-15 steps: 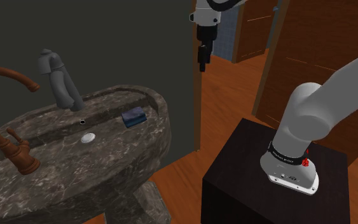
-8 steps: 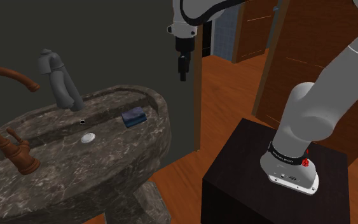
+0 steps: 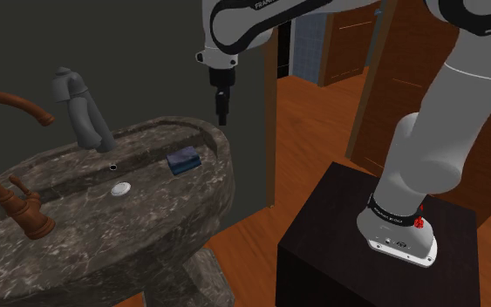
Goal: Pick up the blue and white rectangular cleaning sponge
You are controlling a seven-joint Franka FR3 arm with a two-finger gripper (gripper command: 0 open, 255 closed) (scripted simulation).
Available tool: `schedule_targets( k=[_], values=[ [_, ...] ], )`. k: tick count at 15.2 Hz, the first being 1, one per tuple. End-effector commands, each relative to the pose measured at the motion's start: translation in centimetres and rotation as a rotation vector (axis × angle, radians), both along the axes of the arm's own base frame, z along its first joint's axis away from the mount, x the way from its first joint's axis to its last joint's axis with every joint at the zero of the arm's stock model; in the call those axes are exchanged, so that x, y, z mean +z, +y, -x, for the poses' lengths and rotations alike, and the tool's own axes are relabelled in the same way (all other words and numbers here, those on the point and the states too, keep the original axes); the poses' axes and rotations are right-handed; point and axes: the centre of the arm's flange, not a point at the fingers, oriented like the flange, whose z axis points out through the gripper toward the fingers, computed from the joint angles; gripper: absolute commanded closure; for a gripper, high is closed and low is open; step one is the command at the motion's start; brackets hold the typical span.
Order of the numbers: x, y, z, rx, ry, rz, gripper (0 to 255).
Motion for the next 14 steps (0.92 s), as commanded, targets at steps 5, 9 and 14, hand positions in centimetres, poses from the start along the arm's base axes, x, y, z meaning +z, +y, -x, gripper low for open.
schedule_targets(
  k=[5, 9, 14],
  values=[
    [-2.3, 5.9, -4.1, 0.139, -0.01, -0.036, 0],
    [-3.7, 10.1, -6.3, 0.231, -0.016, -0.06, 0],
    [-5.3, 15.8, -8.5, 0.345, -0.023, -0.09, 0]
  ],
)
